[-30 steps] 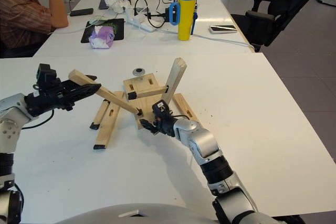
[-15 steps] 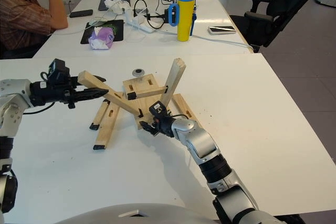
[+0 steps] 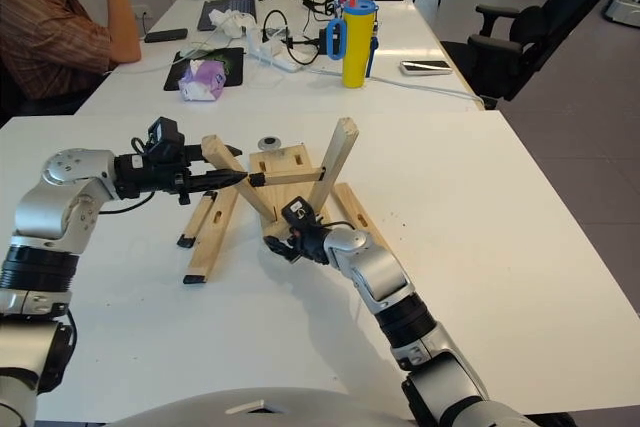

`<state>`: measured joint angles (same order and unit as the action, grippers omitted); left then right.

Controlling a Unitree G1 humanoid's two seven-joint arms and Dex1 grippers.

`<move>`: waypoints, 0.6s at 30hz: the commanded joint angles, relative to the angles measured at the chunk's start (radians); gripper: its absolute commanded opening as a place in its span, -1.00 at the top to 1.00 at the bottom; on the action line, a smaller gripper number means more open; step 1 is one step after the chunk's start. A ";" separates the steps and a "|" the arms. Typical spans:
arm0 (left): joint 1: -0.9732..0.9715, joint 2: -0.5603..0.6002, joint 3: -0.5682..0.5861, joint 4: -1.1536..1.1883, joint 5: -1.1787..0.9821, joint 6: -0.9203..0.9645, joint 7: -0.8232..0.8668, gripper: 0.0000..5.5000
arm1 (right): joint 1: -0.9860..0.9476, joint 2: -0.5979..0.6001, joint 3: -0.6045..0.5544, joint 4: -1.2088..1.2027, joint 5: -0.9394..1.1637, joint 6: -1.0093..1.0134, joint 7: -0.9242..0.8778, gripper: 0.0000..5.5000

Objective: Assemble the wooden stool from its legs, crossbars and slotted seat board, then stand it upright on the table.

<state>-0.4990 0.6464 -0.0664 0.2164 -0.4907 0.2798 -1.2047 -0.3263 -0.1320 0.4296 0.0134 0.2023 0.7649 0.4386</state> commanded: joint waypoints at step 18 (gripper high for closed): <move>0.100 -0.065 -0.075 0.157 0.065 -0.020 -0.029 0.25 | -0.037 0.084 -0.189 -0.405 -0.038 -0.349 -0.177 0.37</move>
<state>-0.4875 0.6021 -0.0525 0.2884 -0.5137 0.1860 -1.2229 -0.3294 -0.0512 0.1910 -0.4640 0.2488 0.4783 0.2941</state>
